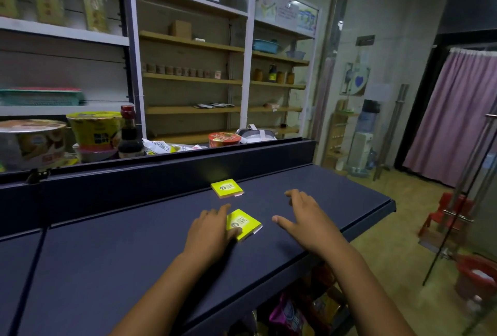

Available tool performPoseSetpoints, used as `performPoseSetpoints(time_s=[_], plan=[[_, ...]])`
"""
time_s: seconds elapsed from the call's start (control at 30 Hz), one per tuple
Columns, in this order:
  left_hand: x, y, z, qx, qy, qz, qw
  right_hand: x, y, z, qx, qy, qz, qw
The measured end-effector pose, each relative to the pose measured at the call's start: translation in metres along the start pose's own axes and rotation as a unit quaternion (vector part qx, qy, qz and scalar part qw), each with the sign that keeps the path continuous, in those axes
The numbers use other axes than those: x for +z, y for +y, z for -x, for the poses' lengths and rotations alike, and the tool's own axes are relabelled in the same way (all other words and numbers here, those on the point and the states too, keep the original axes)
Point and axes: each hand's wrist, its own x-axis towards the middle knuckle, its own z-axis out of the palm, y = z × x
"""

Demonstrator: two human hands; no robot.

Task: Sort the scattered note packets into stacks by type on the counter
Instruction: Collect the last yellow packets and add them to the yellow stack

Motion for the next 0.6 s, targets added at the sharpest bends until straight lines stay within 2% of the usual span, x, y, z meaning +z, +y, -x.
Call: performPoseSetpoints(time_s=[0.17, 0.3, 0.4, 0.5, 0.53, 0.6], plan=[[-0.002, 0.000, -0.004, -0.037, 0.023, 0.125, 0.991, 0.008, 0.003, -0.011, -0.011, 0.008, -0.016, 1.000], [-0.005, -0.002, -0.008, -0.088, 0.096, 0.232, 0.964, 0.015, 0.001, -0.019, -0.023, -0.001, -0.021, 1.000], [-0.012, -0.008, -0.011, -0.137, 0.128, 0.341, 0.921, 0.020, -0.003, -0.027, -0.034, -0.006, -0.026, 0.999], [-0.021, -0.015, -0.011, -0.135, 0.165, 0.425, 0.880, 0.026, -0.009, -0.037, -0.046, -0.006, -0.030, 0.998], [-0.024, -0.017, -0.011, -0.126, 0.176, 0.466, 0.858, 0.028, -0.012, -0.040, -0.049, -0.006, -0.035, 0.998], [-0.033, -0.020, -0.009, -0.119, 0.190, 0.567, 0.793, 0.035, -0.018, -0.046, -0.056, -0.011, -0.045, 0.997]])
